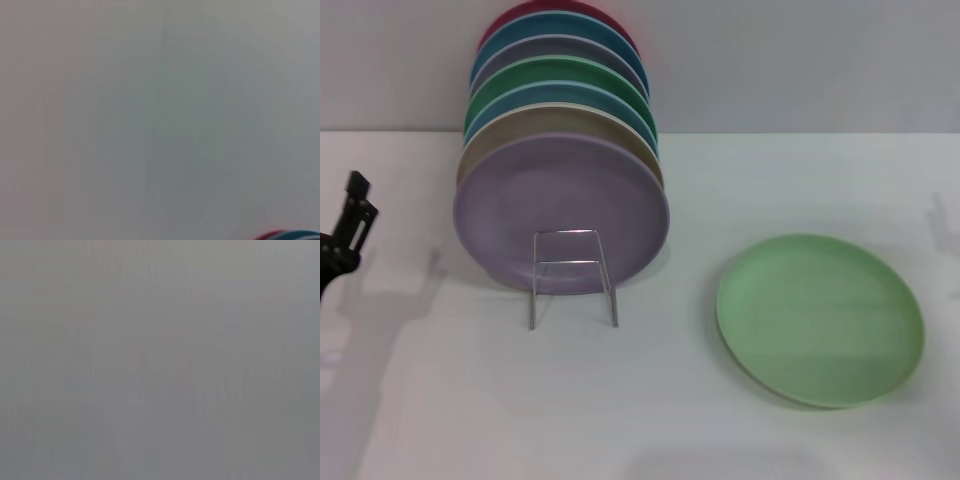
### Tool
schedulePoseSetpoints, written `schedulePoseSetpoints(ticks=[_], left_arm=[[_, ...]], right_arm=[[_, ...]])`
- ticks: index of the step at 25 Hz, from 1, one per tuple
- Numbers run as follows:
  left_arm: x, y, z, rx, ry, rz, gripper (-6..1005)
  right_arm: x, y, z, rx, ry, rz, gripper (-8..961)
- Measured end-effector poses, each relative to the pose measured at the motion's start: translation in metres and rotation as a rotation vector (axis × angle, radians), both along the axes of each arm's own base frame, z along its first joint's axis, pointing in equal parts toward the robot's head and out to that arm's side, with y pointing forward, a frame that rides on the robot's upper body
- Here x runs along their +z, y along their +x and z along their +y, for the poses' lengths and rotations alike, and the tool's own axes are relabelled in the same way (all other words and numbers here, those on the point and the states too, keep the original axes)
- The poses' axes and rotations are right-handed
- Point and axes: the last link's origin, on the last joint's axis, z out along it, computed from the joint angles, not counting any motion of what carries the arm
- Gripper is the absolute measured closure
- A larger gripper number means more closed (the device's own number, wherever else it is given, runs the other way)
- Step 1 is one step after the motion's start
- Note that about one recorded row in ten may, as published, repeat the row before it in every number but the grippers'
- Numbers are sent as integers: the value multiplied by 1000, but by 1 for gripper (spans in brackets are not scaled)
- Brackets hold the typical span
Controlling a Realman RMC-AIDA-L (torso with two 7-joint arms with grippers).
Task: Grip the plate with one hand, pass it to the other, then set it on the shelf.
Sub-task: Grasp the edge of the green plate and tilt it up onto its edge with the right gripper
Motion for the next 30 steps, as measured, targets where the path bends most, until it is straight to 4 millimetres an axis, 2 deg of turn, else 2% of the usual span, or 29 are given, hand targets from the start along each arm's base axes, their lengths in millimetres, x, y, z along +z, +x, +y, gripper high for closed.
schedulePoseSetpoints(ticks=[6,8,16,19,23,30], left_arm=[[8,-1,7,21,49,23,166],[9,0,10,24,61,20,166],[7,2,13,19,44,17,166],[3,1,11,26,21,18,166],[-2,-3,6,45,4,11,166],[-3,-6,-2,54,-1,8,165]], right_arm=[[1,-1,2,-1,10,-11,314],[-2,-1,1,-40,31,-65,314],[-7,2,-7,-102,69,-125,315],[-4,2,-14,-100,110,-182,315],[1,1,-24,-128,180,-345,315],[6,6,-35,-164,234,-445,316]])
